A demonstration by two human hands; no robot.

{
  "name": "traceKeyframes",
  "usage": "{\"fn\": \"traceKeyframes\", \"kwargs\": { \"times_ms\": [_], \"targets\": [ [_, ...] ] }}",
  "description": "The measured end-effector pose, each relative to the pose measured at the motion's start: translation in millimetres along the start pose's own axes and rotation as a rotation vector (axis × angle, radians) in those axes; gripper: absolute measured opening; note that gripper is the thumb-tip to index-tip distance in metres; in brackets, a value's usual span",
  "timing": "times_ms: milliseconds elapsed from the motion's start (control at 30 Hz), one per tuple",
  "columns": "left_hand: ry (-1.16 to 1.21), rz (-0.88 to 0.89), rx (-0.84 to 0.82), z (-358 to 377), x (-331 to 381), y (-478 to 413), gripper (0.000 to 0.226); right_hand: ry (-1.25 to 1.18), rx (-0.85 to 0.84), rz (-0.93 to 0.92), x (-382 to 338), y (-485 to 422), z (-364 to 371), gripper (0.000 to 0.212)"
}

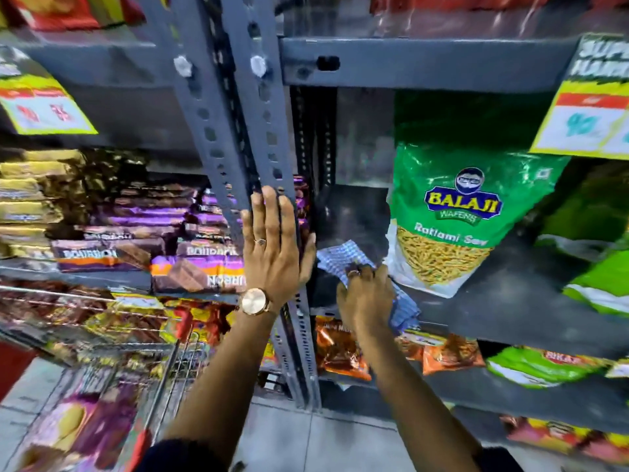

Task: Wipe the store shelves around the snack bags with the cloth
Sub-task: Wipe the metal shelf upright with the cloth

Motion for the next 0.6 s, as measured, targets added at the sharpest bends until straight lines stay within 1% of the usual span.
{"fn": "traceKeyframes", "kwargs": {
  "times_ms": [33, 100, 167, 200, 233, 267, 333, 367, 400, 433, 500, 600],
  "targets": [
    [0.0, -0.003, 0.011, -0.2, -0.1, -0.1, 0.092, 0.004, -0.009, -0.051, 0.7, -1.7, 2.6, 0.03],
    [-0.003, 0.001, 0.038, 0.3, -0.5, 0.0, 0.092, -0.078, -0.05, -0.1, 4.7, -8.6, 8.9, 0.047],
    [-0.004, 0.004, 0.068, 0.3, -0.8, -0.5, 0.094, -0.202, -0.145, -0.109, 8.7, -14.7, 18.6, 0.048],
    [-0.004, 0.002, 0.08, 0.1, -1.2, -0.9, 0.094, -0.25, -0.172, -0.121, 7.1, -15.4, 23.4, 0.05],
    [0.0, -0.001, 0.089, 0.2, -1.3, -1.1, 0.095, -0.297, -0.163, -0.123, 4.1, -15.5, 28.4, 0.052],
    [0.005, -0.003, 0.094, 0.3, -1.1, -1.0, 0.095, -0.378, -0.112, -0.085, 0.9, -15.0, 31.3, 0.054],
    [0.015, -0.007, 0.098, 1.0, -0.8, -0.8, 0.095, -0.594, 0.078, 0.084, -3.3, -14.6, 30.8, 0.057],
    [0.018, -0.009, 0.1, 0.8, -0.7, -0.6, 0.095, -0.663, 0.165, 0.16, -5.4, -16.2, 30.6, 0.058],
    [0.021, -0.01, 0.104, 1.0, -0.5, -0.6, 0.095, -0.679, 0.223, 0.208, -7.9, -21.3, 30.6, 0.059],
    [0.025, -0.012, 0.107, 1.1, -0.5, -0.6, 0.095, -0.665, 0.242, 0.241, -9.7, -30.2, 32.3, 0.06],
    [0.027, -0.014, 0.102, 2.1, -0.7, -0.8, 0.096, -0.603, 0.212, 0.301, -11.1, -58.8, 37.0, 0.063],
    [0.018, -0.003, 0.11, 2.9, -0.9, 0.0, 0.097, -0.495, 0.176, 0.324, -8.4, -103.9, 42.2, 0.055]
  ]
}}
Point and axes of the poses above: each hand's wrist, its own y-axis away from the middle knuckle, its own z-axis out of the palm, x = y × z, the point moved 6 cm from there along -y, towards the middle knuckle, and after that the axes turned 12 degrees about -y, right-handed, at the moved point
